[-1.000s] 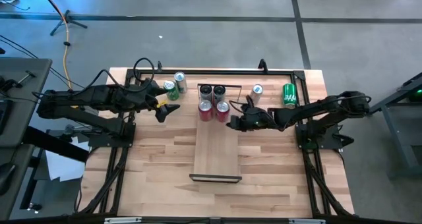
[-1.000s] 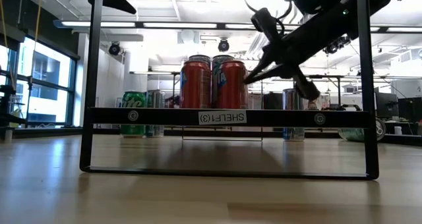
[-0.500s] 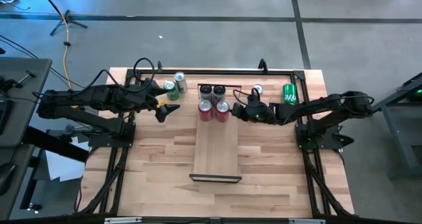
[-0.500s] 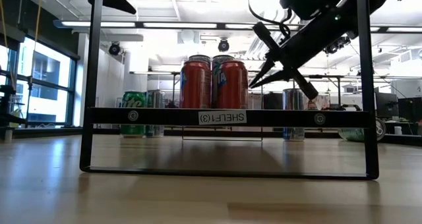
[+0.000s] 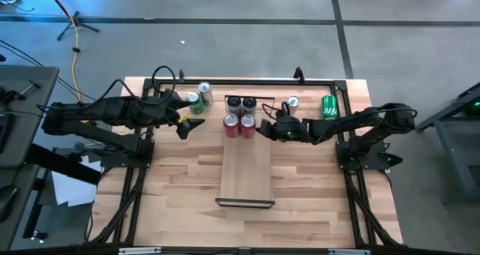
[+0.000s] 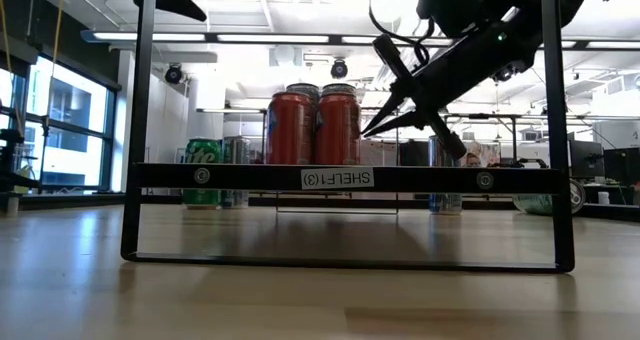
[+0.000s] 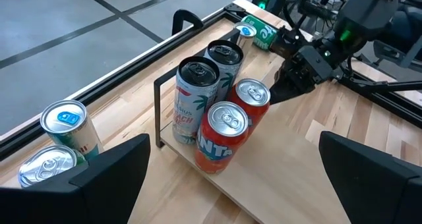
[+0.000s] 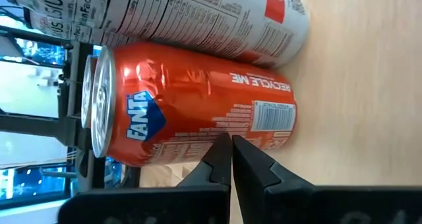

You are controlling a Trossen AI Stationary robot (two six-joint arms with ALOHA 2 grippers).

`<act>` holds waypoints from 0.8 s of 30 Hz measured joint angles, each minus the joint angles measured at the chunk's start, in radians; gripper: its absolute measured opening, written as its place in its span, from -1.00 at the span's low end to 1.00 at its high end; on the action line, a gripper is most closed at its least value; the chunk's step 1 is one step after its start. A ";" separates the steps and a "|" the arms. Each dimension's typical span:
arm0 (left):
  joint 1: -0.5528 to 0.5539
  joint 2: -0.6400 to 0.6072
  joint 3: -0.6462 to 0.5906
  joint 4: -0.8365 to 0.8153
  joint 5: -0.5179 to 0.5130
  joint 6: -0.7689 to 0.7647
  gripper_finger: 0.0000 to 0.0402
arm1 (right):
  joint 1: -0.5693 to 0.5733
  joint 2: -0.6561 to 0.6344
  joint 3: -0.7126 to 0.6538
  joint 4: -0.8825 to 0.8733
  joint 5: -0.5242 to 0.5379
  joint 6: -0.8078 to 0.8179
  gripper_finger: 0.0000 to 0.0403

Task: Place canned beverage on shelf
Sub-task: Put the left red soda can, aligned with the other red soda can on the shelf, then put the left blue soda can on the shelf

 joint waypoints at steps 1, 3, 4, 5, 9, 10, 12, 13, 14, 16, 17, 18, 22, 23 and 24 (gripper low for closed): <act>0.000 0.000 0.000 0.000 0.000 0.000 0.98 | 0.000 0.006 0.000 0.009 0.000 -0.001 -1.00; 0.000 0.000 0.000 0.000 0.001 0.000 0.98 | 0.000 0.007 0.000 0.006 -0.008 -0.007 -1.00; 0.000 0.000 0.000 0.000 0.002 0.000 0.98 | 0.000 0.005 0.000 0.001 -0.011 -0.017 -1.00; 0.000 0.000 0.000 0.000 0.005 0.000 0.98 | 0.000 -0.003 0.000 -0.013 -0.018 -0.031 -1.00; 0.000 0.000 0.000 0.001 0.007 -0.002 0.98 | 0.000 -0.063 0.000 -0.078 -0.034 -0.083 -1.00; 0.000 0.000 0.000 0.001 0.007 -0.003 0.98 | 0.000 -0.086 0.000 -0.111 -0.035 -0.100 -1.00; 0.000 0.000 0.000 0.001 0.007 -0.002 0.98 | 0.000 -0.133 0.000 -0.152 -0.034 -0.139 -1.00; 0.000 0.000 0.000 0.001 0.006 -0.002 0.98 | 0.000 -0.160 0.000 -0.182 -0.033 -0.159 -1.00; 0.000 0.000 0.000 0.003 0.004 -0.002 0.98 | 0.000 -0.186 0.000 -0.205 -0.031 -0.184 -1.00; 0.004 0.001 0.000 0.010 0.001 -0.004 0.98 | 0.000 -0.238 0.000 -0.239 -0.026 -0.242 -1.00; 0.008 0.005 0.000 0.010 -0.006 -0.011 0.98 | 0.000 -0.268 0.000 -0.255 -0.026 -0.271 -1.00; 0.010 0.014 0.001 0.008 -0.019 -0.021 0.98 | 0.000 -0.295 0.000 -0.271 -0.025 -0.296 -1.00; 0.034 0.072 -0.024 -0.005 -0.021 0.004 0.98 | 0.000 -0.388 0.000 -0.306 -0.017 -0.351 -1.00; 0.041 0.090 -0.037 -0.002 -0.015 0.017 0.98 | 0.000 -0.408 0.000 -0.318 -0.007 -0.357 -1.00; 0.048 0.110 -0.054 0.008 -0.004 0.030 0.98 | 0.002 -0.425 0.000 -0.323 0.004 -0.361 -1.00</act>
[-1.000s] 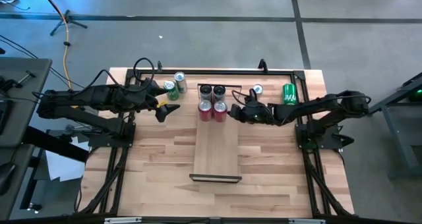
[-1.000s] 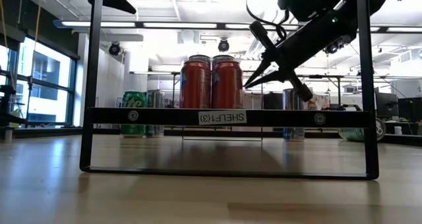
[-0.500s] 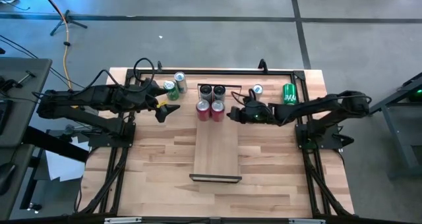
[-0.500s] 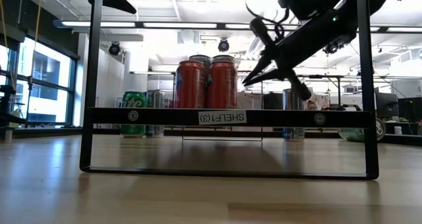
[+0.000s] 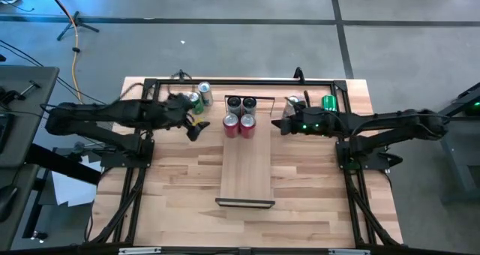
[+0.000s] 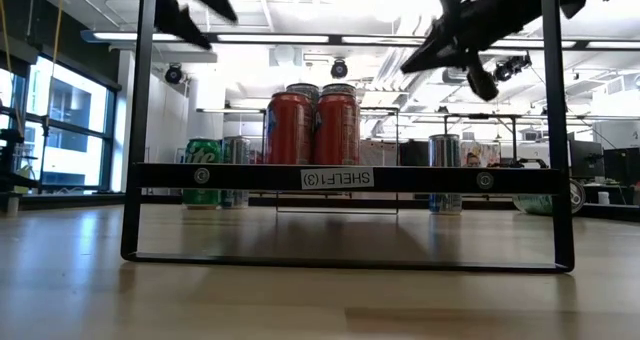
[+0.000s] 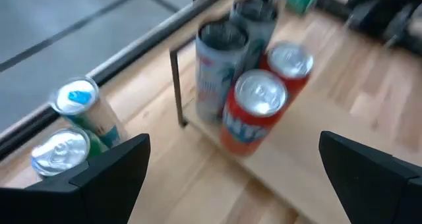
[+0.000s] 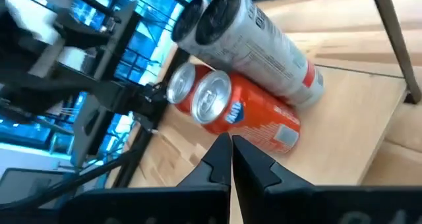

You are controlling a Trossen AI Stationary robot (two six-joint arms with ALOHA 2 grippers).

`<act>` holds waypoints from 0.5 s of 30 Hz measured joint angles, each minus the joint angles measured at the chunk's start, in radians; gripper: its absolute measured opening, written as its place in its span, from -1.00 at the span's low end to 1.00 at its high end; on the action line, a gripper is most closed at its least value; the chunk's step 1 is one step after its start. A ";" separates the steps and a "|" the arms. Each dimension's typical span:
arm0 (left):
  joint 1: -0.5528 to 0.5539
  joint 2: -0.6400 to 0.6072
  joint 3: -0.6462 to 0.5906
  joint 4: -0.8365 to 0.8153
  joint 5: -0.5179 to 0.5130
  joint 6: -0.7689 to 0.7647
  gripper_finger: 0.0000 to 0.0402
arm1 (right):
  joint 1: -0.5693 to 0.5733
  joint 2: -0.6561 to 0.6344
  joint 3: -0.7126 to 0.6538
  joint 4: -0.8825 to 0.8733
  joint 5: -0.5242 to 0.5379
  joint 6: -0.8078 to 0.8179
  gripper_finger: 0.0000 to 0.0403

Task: Place canned beverage on shelf
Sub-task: Put the left blue soda can on the shelf

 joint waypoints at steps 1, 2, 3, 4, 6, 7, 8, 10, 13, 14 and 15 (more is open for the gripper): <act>0.008 0.018 -0.022 0.032 0.017 0.011 0.98 | 0.001 -0.015 0.000 -0.008 0.005 -0.001 -1.00; 0.015 0.030 -0.049 0.066 0.041 0.024 0.98 | 0.001 -0.027 0.000 -0.018 0.014 -0.002 -1.00; 0.022 0.038 -0.077 0.094 0.063 0.032 0.98 | 0.001 -0.038 0.000 -0.025 0.018 -0.002 -1.00; 0.027 0.042 -0.104 0.133 0.090 0.038 0.98 | 0.001 -0.048 0.000 -0.036 0.018 -0.002 -1.00; 0.037 0.035 -0.157 0.210 0.145 0.024 0.98 | 0.002 -0.062 0.000 -0.053 0.018 -0.003 -1.00; 0.039 0.020 -0.182 0.244 0.171 0.014 0.98 | 0.004 -0.065 0.000 -0.057 0.019 -0.010 -1.00; 0.040 -0.003 -0.207 0.280 0.196 0.003 0.98 | 0.007 -0.068 0.000 -0.062 0.019 -0.024 -1.00; 0.043 -0.069 -0.251 0.382 0.252 -0.004 0.98 | 0.016 -0.071 0.000 -0.059 0.018 -0.078 -1.00; 0.043 -0.200 -0.320 0.563 0.314 -0.018 0.98 | 0.036 -0.070 0.000 -0.048 0.009 -0.202 -1.00; 0.043 -0.245 -0.343 0.618 0.322 -0.026 0.98 | 0.044 -0.070 0.000 -0.030 -0.005 -0.252 -1.00; 0.043 -0.290 -0.361 0.656 0.321 -0.031 0.98 | 0.053 -0.070 0.000 -0.008 -0.013 -0.299 -1.00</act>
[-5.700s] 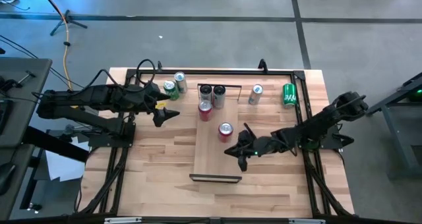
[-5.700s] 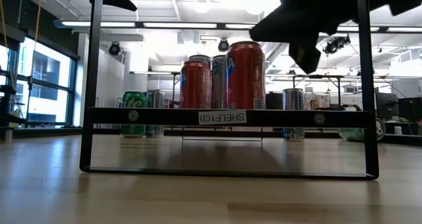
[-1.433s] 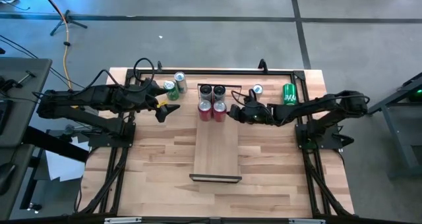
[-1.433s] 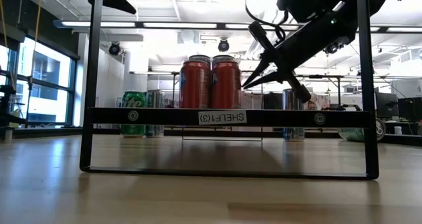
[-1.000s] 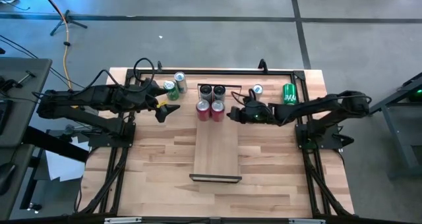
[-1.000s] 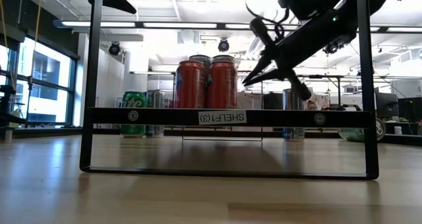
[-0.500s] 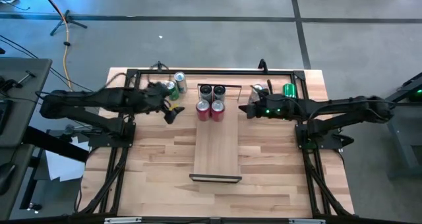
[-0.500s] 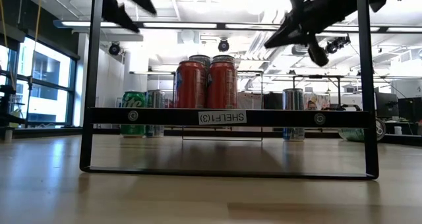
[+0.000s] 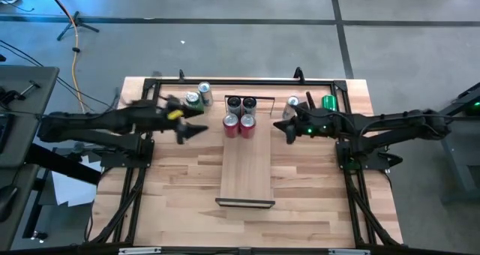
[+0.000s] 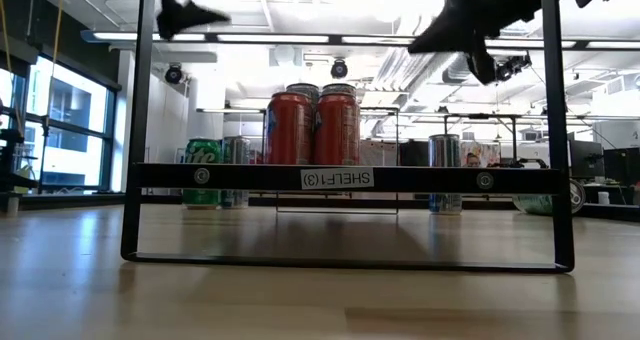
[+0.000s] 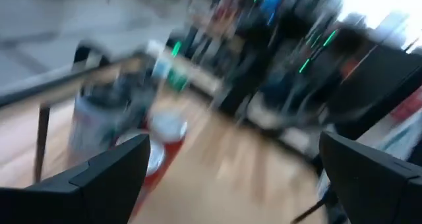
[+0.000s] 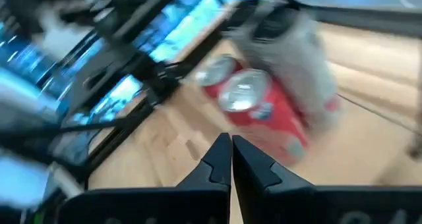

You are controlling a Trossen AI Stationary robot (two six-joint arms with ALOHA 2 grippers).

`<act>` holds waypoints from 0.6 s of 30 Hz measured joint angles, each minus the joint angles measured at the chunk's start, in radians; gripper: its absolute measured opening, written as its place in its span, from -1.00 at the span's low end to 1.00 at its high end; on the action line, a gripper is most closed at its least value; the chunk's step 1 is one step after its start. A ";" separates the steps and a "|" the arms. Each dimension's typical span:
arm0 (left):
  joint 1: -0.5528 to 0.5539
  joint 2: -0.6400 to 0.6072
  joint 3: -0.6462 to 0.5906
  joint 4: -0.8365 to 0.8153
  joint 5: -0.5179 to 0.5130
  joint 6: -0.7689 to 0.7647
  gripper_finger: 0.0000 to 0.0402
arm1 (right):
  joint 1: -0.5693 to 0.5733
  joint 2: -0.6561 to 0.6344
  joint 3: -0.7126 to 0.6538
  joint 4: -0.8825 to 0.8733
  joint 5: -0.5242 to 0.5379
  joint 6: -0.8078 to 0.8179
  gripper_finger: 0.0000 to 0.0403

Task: Place canned beverage on shelf
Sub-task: Put the left blue soda can on the shelf

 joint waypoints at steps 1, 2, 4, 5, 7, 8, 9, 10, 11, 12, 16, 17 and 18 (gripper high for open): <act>0.001 -0.043 -0.017 0.031 -0.006 -0.002 0.98 | 0.008 0.000 0.000 0.024 -0.017 -0.047 -1.00; 0.001 -0.086 -0.030 0.048 -0.019 0.000 0.98 | 0.016 0.000 0.000 0.054 -0.036 -0.098 -1.00; 0.001 -0.157 -0.049 0.042 -0.075 0.009 0.98 | 0.032 0.000 0.000 0.141 -0.087 -0.193 -1.00; 0.001 -0.187 -0.052 0.020 -0.102 0.013 0.98 | 0.039 0.000 0.000 0.187 -0.119 -0.242 -1.00; 0.002 -0.229 -0.052 -0.025 -0.136 0.035 0.98 | 0.054 0.000 0.000 0.264 -0.180 -0.337 -1.00; 0.001 -0.243 -0.052 -0.043 -0.141 0.047 0.98 | 0.059 0.000 0.000 0.296 -0.207 -0.389 -1.00; 0.001 -0.255 -0.053 -0.055 -0.147 0.056 0.98 | 0.063 0.000 0.000 0.320 -0.227 -0.441 -1.00; 0.001 -0.263 -0.053 -0.056 -0.149 0.059 0.98 | 0.065 0.000 0.000 0.340 -0.239 -0.486 -1.00; 0.001 -0.268 -0.053 -0.051 -0.150 0.060 0.98 | 0.068 0.000 0.000 0.353 -0.240 -0.510 -1.00; 0.001 -0.269 -0.053 -0.042 -0.150 0.060 0.98 | 0.071 0.000 0.000 0.364 -0.239 -0.518 -1.00; 0.001 -0.265 -0.053 -0.033 -0.150 0.061 0.98 | 0.072 0.000 0.000 0.375 -0.221 -0.498 -1.00; 0.001 -0.257 -0.053 -0.032 -0.149 0.061 0.98 | 0.072 0.000 0.000 0.375 -0.220 -0.498 -1.00; 0.000 -0.247 -0.053 -0.030 -0.143 0.060 0.98 | 0.072 0.000 0.000 0.376 -0.220 -0.498 -1.00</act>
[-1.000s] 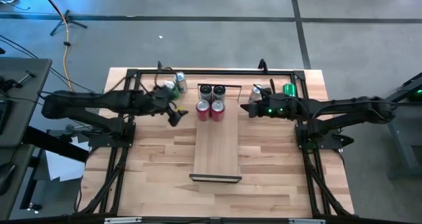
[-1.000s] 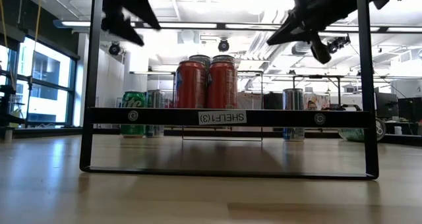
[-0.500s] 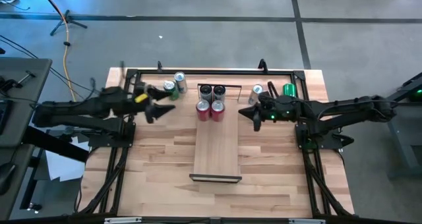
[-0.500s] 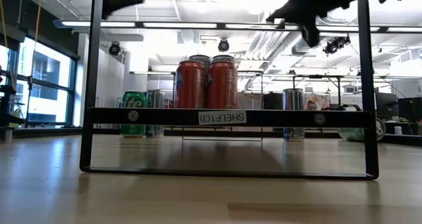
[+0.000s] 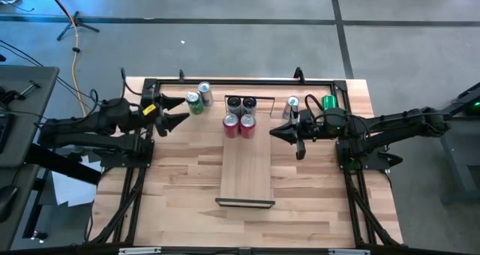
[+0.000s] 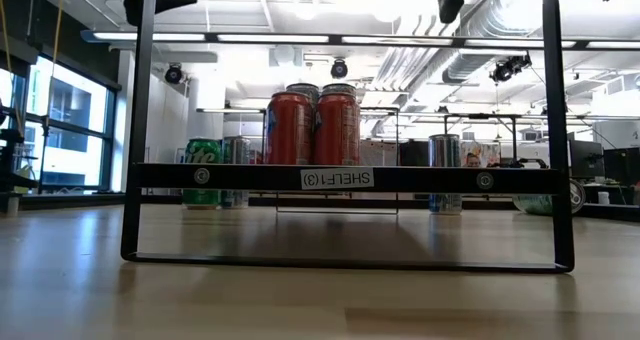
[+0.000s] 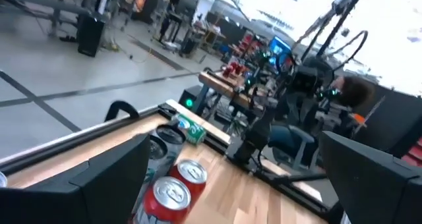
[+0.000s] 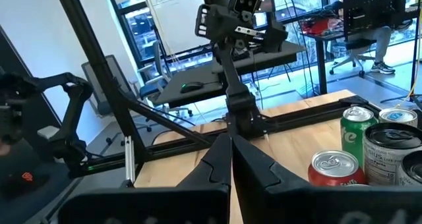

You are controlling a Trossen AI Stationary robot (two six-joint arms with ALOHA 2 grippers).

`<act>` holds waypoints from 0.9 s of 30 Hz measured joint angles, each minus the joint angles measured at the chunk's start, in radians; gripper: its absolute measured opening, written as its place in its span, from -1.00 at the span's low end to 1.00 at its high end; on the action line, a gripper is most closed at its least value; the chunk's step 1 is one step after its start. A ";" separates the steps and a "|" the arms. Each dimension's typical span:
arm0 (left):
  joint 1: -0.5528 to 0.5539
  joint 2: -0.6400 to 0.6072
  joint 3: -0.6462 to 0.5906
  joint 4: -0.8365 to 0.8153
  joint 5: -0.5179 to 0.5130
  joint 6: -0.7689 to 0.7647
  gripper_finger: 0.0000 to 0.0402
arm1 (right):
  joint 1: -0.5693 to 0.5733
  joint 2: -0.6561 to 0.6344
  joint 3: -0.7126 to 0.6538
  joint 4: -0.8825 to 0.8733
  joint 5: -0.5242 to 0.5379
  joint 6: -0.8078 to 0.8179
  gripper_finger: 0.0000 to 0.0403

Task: Place canned beverage on shelf
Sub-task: Put the left blue soda can on the shelf

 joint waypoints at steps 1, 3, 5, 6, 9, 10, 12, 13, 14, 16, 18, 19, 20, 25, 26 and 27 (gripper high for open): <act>0.000 0.010 0.000 0.000 0.010 -0.003 0.98 | 0.000 0.000 0.000 0.000 0.000 0.000 -1.00; 0.000 0.031 0.000 0.009 0.030 -0.007 0.98 | -0.001 0.000 0.000 -0.001 0.000 0.000 -1.00; -0.001 0.054 0.000 0.025 0.047 -0.006 0.98 | -0.001 0.000 0.000 -0.001 0.000 0.002 -1.00; -0.001 0.065 0.000 0.031 0.050 -0.006 0.98 | -0.001 0.000 0.000 -0.001 0.000 0.003 -1.00; -0.001 0.096 0.000 0.046 0.050 -0.007 0.98 | -0.001 0.000 0.000 -0.001 0.001 0.003 -1.00; -0.001 0.105 0.000 0.048 0.049 -0.007 0.98 | -0.001 0.000 0.000 -0.001 0.001 0.003 -1.00; -0.001 0.119 0.000 0.051 0.049 -0.006 0.98 | -0.001 0.000 0.000 -0.001 0.001 0.003 -1.00; -0.001 0.124 0.000 0.050 0.049 -0.007 0.98 | -0.001 0.000 0.000 -0.001 0.001 0.003 -1.00; -0.001 0.128 0.000 0.050 0.049 -0.007 0.98 | -0.001 0.000 0.000 0.000 0.001 0.003 -1.00; -0.001 0.133 0.000 0.051 0.049 -0.007 0.98 | -0.001 0.000 0.000 0.000 0.001 0.003 -1.00; -0.001 0.133 0.000 0.051 0.049 -0.005 0.98 | -0.001 0.000 0.000 -0.001 0.001 0.003 -1.00; -0.001 0.132 0.000 0.052 0.049 0.001 0.98 | -0.001 0.000 0.000 0.000 0.001 0.003 -1.00; -0.001 0.132 0.000 0.051 0.049 0.002 0.98 | -0.001 0.000 0.000 -0.001 0.001 0.003 -1.00; 0.013 0.143 0.000 0.042 0.045 -0.173 0.98 | -0.001 0.000 0.000 -0.001 0.020 0.003 -1.00; 0.021 0.153 0.006 0.032 0.044 -0.203 0.98 | -0.001 0.000 0.000 -0.001 0.022 0.003 -1.00; 0.032 0.168 0.022 0.012 0.044 -0.222 0.98 | -0.001 0.000 0.000 -0.001 0.024 0.003 -1.00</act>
